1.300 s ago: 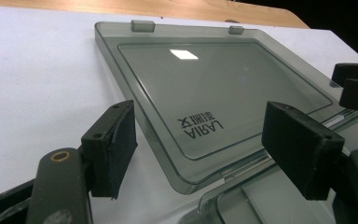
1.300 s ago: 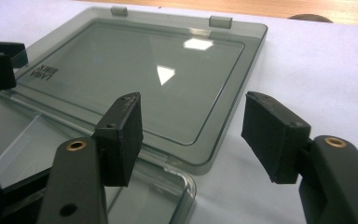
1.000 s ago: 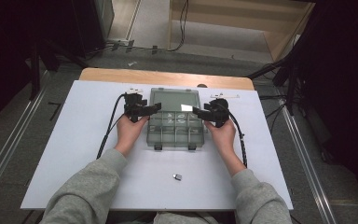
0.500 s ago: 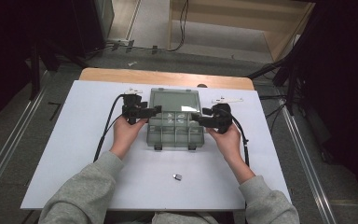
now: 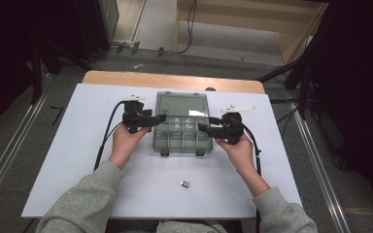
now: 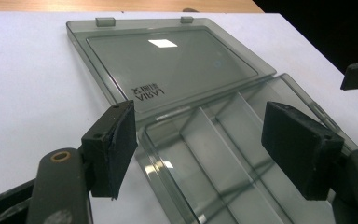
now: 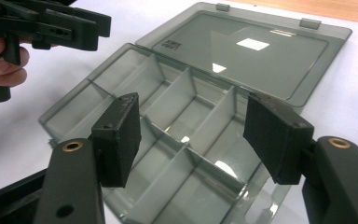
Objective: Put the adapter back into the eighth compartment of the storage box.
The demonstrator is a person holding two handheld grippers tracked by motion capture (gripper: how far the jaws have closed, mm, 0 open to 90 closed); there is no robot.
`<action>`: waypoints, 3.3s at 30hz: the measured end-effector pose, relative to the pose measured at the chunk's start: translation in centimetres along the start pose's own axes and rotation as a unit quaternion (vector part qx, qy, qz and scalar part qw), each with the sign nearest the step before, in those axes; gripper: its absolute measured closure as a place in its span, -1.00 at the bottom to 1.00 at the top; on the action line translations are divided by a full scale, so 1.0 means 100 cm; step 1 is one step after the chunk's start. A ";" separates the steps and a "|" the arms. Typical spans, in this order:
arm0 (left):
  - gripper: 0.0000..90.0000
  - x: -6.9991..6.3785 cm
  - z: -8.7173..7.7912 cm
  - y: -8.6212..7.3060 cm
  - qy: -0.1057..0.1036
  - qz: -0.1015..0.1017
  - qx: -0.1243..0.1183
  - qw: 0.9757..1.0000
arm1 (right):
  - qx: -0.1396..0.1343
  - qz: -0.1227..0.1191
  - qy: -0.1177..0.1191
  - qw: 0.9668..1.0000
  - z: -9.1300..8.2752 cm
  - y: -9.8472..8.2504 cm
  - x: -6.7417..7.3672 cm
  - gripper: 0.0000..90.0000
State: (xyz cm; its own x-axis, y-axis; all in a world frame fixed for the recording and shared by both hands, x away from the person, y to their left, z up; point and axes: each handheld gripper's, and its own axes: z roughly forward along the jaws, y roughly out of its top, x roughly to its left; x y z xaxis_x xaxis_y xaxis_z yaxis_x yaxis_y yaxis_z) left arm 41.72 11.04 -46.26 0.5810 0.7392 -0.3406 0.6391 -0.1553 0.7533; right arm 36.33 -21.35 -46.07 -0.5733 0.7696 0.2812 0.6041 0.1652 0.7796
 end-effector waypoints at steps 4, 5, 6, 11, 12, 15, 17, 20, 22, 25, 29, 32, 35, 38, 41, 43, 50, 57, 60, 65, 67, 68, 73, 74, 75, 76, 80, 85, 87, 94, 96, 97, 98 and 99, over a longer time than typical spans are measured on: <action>-0.40 -0.006 -0.008 -0.001 -0.007 0.008 0.000 1.000 | 0.001 -0.005 0.009 1.000 -0.004 -0.002 0.005 -0.24; -0.40 -0.007 -0.010 -0.001 -0.010 0.007 0.000 1.000 | 0.001 -0.008 0.010 1.000 -0.005 -0.002 0.006 -0.24; -0.40 -0.008 -0.011 -0.002 -0.011 0.008 0.000 1.000 | 0.002 -0.008 0.013 1.000 -0.005 -0.002 0.007 -0.24; -0.40 -0.012 -0.019 -0.005 -0.017 0.012 0.002 1.000 | 0.005 -0.012 0.022 1.000 -0.008 -0.005 0.011 -0.25; -0.40 -0.013 -0.020 -0.006 -0.020 0.012 0.002 1.000 | 0.005 -0.013 0.024 1.000 -0.009 -0.005 0.011 -0.25; -0.40 -0.014 -0.023 -0.008 -0.026 0.011 0.003 1.000 | 0.005 -0.016 0.029 0.999 -0.012 -0.006 0.013 -0.25; -0.40 -0.015 -0.026 -0.009 -0.029 0.013 0.007 0.999 | 0.005 -0.019 0.032 0.999 -0.013 -0.007 0.014 -0.25; -0.40 -0.017 -0.029 -0.013 -0.032 0.016 0.010 0.999 | 0.008 -0.021 0.039 0.999 -0.014 -0.008 0.017 -0.25; -0.40 -0.019 -0.032 -0.015 -0.033 0.023 0.014 0.999 | 0.009 -0.027 0.040 0.999 -0.016 -0.009 0.019 -0.25; -0.40 -0.023 -0.036 -0.020 -0.028 0.047 0.016 0.998 | 0.009 -0.024 0.058 0.998 -0.017 -0.012 0.020 -0.25; -0.40 -0.025 -0.040 -0.026 -0.044 0.044 0.023 0.998 | 0.009 -0.026 0.066 0.997 -0.021 -0.015 0.022 -0.25; -0.40 -0.025 -0.043 -0.029 -0.046 0.047 0.029 0.997 | 0.007 -0.028 0.069 0.997 -0.025 -0.018 0.024 -0.25; -0.40 -0.027 -0.045 -0.031 -0.054 0.047 0.032 0.997 | 0.009 -0.029 0.071 0.997 -0.029 -0.022 0.024 -0.25; -0.40 -0.028 -0.048 -0.033 -0.063 0.048 0.032 0.996 | 0.010 -0.030 0.071 0.997 -0.032 -0.026 0.025 -0.25; -0.40 -0.029 -0.050 -0.035 -0.067 0.051 0.034 0.996 | 0.009 -0.032 0.072 0.997 -0.035 -0.029 0.026 -0.25; -0.40 -0.030 -0.052 -0.037 -0.072 0.055 0.035 0.995 | 0.010 -0.033 0.072 0.997 -0.037 -0.032 0.027 -0.25; -0.40 -0.033 -0.056 -0.042 -0.081 0.067 0.042 0.994 | 0.011 -0.033 0.077 0.996 -0.043 -0.039 0.031 -0.25; -0.40 -0.033 -0.060 -0.046 -0.094 0.073 0.045 0.992 | 0.016 -0.034 0.081 0.996 -0.046 -0.046 0.035 -0.25; -0.40 -0.033 -0.061 -0.048 -0.092 0.077 0.052 0.991 | 0.020 -0.035 0.081 0.996 -0.047 -0.048 0.036 -0.25; -0.40 -0.034 -0.065 -0.052 -0.100 0.080 0.055 0.990 | 0.023 -0.036 0.084 0.996 -0.050 -0.053 0.037 -0.25; -0.40 -0.035 -0.066 -0.054 -0.100 0.083 0.057 0.990 | 0.021 -0.032 0.082 0.996 -0.050 -0.055 0.037 -0.27; -0.40 -0.035 -0.067 -0.055 -0.102 0.086 0.060 0.989 | 0.020 -0.032 0.083 0.996 -0.051 -0.056 0.037 -0.28; -0.40 -0.037 -0.070 -0.060 -0.104 0.094 0.068 0.988 | 0.024 -0.030 0.085 0.996 -0.053 -0.060 0.040 -0.28; -0.40 -0.037 -0.070 -0.061 -0.105 0.096 0.071 0.987 | 0.024 -0.030 0.086 0.996 -0.053 -0.061 0.041 -0.28; -0.40 -0.037 -0.071 -0.062 -0.104 0.096 0.071 0.987 | 0.025 -0.030 0.086 0.996 -0.053 -0.062 0.042 -0.28; -0.40 -0.038 -0.072 -0.063 -0.106 0.096 0.073 0.987 | 0.025 -0.030 0.087 0.995 -0.053 -0.063 0.042 -0.28; -0.40 -0.038 -0.074 -0.065 -0.105 0.105 0.078 0.986 | 0.029 -0.033 0.091 0.995 -0.054 -0.066 0.045 -0.29; -0.40 -0.038 -0.078 -0.069 -0.109 0.104 0.081 0.985 | 0.035 -0.037 0.096 0.994 -0.053 -0.070 0.049 -0.29; -0.40 -0.038 -0.079 -0.071 -0.110 0.105 0.081 0.985 | 0.036 -0.037 0.100 0.994 -0.053 -0.072 0.051 -0.30; -0.40 -0.039 -0.082 -0.076 -0.114 0.107 0.084 0.984 | 0.041 -0.036 0.107 0.993 -0.052 -0.076 0.056 -0.31; -0.40 -0.039 -0.083 -0.078 -0.114 0.107 0.085 0.984 | 0.043 -0.037 0.109 0.992 -0.052 -0.077 0.057 -0.31; -0.40 -0.039 -0.084 -0.079 -0.115 0.107 0.084 0.984 | 0.045 -0.037 0.109 0.992 -0.052 -0.077 0.057 -0.31; -0.40 -0.039 -0.084 -0.080 -0.115 0.107 0.085 0.984 | 0.047 -0.039 0.110 0.992 -0.052 -0.077 0.058 -0.32; -0.40 -0.039 -0.085 -0.081 -0.115 0.107 0.085 0.984 | 0.045 -0.039 0.111 0.992 -0.052 -0.078 0.058 -0.32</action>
State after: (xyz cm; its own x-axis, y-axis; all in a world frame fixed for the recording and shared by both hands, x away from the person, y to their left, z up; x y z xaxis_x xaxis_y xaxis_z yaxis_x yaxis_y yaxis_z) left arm 30.04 15.00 -46.24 0.7972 0.5130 -0.3183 0.5541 -0.4126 0.7230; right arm 25.41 -21.35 -47.60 -0.7222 0.5992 0.3456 0.5942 0.2816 0.7534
